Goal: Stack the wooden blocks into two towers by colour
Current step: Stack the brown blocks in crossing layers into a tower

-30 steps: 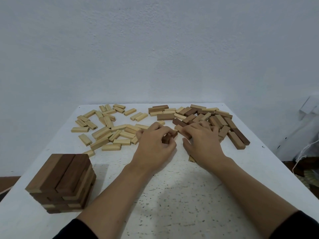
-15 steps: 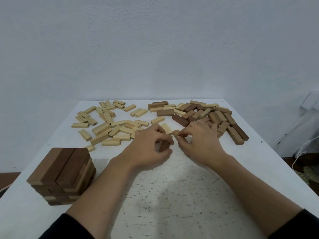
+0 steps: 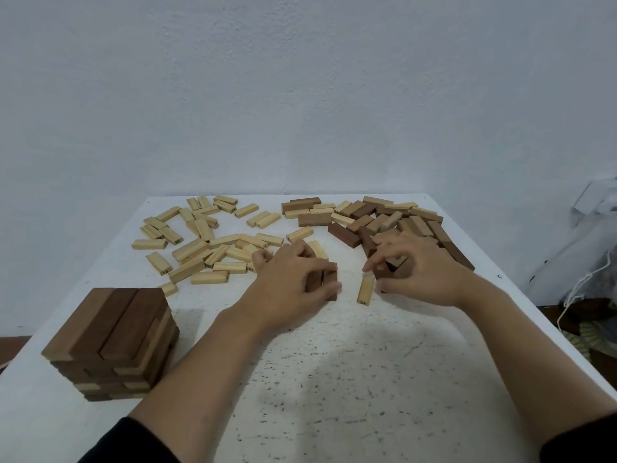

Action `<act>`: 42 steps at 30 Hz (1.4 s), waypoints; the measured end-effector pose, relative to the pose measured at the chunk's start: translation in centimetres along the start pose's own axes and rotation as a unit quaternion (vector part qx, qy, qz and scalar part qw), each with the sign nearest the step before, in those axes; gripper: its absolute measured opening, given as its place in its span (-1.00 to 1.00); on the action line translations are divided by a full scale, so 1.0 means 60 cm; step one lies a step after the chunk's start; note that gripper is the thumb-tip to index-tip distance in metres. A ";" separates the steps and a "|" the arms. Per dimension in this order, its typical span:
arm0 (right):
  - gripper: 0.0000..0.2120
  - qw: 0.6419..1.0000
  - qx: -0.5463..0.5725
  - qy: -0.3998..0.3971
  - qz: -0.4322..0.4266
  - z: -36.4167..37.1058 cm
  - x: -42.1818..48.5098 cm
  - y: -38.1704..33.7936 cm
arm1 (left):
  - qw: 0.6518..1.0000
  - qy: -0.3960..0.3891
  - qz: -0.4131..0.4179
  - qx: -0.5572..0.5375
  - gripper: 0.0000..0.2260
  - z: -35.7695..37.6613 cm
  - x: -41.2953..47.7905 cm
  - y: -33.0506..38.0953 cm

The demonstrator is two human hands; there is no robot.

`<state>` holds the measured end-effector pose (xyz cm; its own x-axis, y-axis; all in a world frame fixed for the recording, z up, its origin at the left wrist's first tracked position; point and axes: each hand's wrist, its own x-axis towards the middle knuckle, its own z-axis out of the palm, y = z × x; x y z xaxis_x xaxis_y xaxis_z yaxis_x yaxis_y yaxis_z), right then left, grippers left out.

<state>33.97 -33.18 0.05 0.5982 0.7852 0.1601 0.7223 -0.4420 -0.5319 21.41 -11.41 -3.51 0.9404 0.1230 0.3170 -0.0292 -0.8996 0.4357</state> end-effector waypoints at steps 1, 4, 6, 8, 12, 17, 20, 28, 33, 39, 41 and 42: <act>-0.73 0.999 0.000 -0.036 0.002 -0.005 -0.002 0.003 | 1.000 0.001 0.000 0.002 -0.70 0.001 0.001 0.000; -0.64 0.997 -0.029 -0.075 -0.011 -0.009 -0.002 0.007 | 1.000 0.000 0.001 0.012 -0.69 0.001 0.003 0.002; -0.69 0.996 -0.058 -0.071 -0.022 -0.002 0.002 0.004 | 1.000 0.003 0.003 0.016 -0.70 0.002 0.004 0.003; -0.79 0.994 -0.085 -0.064 -0.032 0.010 0.006 0.006 | 1.000 0.003 0.002 0.019 -0.69 0.001 0.005 0.003; -0.86 0.992 -0.120 -0.016 -0.025 0.030 0.015 0.002 | 0.999 0.006 0.010 0.032 -0.67 -0.002 0.004 0.013; -0.81 0.963 -0.212 0.159 0.036 0.070 0.037 -0.015 | 0.999 0.016 -0.009 0.050 -0.76 -0.004 0.001 0.018; -0.91 0.957 -0.191 0.217 0.027 0.064 0.042 -0.023 | 0.999 0.016 -0.009 0.039 -0.73 -0.004 -0.005 0.019; -0.89 0.962 -0.226 0.127 0.085 0.047 0.014 -0.031 | 0.996 -0.051 0.033 0.058 -0.72 -0.003 -0.010 0.024; -0.75 0.961 -0.241 0.104 0.088 0.059 0.003 -0.045 | 0.990 -0.075 0.043 0.110 -0.70 -0.015 -0.013 0.036; -0.72 0.970 -0.225 0.072 0.066 0.070 -0.033 -0.070 | 0.975 -0.112 0.074 0.178 -0.70 -0.030 -0.052 0.058; -0.75 0.976 -0.202 0.066 0.053 0.074 -0.045 -0.083 | 0.970 -0.134 0.077 0.187 -0.69 -0.035 -0.072 0.060; -0.78 0.980 -0.180 0.069 0.044 0.077 -0.051 -0.091 | 0.970 -0.141 0.077 0.185 -0.68 -0.038 -0.082 0.060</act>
<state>26.61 -31.15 -1.37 0.6867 0.6824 0.2505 0.7269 -0.6492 -0.2241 15.90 -14.29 -1.55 0.9913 -0.0962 0.0894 -0.1013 -0.9934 0.0537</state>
